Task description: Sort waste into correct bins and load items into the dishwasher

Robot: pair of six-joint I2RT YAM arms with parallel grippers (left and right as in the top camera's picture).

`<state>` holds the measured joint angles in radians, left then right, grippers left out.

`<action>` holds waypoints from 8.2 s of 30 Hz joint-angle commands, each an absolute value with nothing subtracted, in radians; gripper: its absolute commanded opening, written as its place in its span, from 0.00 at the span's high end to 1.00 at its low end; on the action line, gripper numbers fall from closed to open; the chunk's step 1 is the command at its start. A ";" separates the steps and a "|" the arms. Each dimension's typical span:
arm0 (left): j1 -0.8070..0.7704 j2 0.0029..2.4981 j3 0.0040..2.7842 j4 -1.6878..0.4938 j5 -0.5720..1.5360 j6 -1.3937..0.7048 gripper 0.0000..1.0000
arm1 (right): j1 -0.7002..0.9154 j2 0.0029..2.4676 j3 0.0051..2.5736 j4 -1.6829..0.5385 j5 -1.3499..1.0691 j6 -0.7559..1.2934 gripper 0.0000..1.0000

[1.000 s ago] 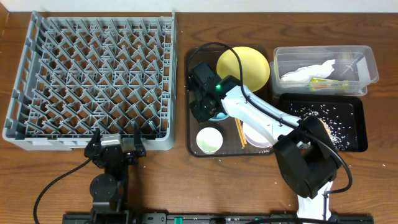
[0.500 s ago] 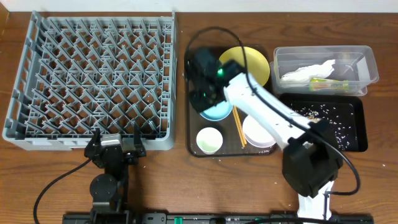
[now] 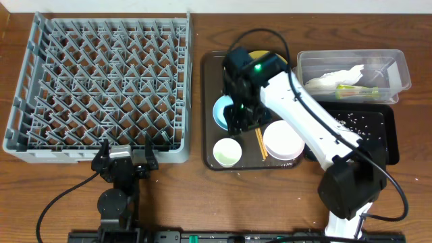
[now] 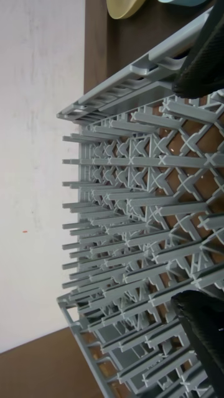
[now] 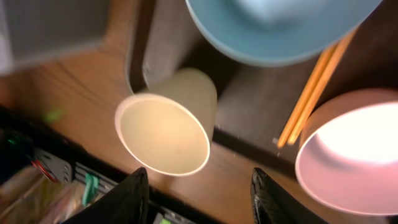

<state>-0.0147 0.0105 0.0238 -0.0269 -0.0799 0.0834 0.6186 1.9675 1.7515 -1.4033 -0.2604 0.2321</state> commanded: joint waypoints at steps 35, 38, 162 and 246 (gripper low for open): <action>-0.010 0.038 0.129 -0.112 -0.088 -0.321 0.01 | 0.638 1.802 1.588 -1.226 -0.271 0.334 0.99; -0.010 0.099 0.210 -0.170 -0.046 -0.398 0.01 | 0.584 1.726 1.637 -1.221 -0.271 0.327 0.99; 0.083 1.190 0.629 0.331 1.349 -1.204 0.41 | 0.486 2.005 1.417 -0.306 -1.539 0.345 0.99; -0.200 1.605 1.283 -1.120 -0.038 -0.629 0.71 | 0.433 1.630 1.647 -1.016 -0.213 0.132 0.01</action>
<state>-0.1974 1.5723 1.2911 -1.1252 0.0200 -0.6128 0.4244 1.6234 1.6482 -1.0172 -0.2234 0.1474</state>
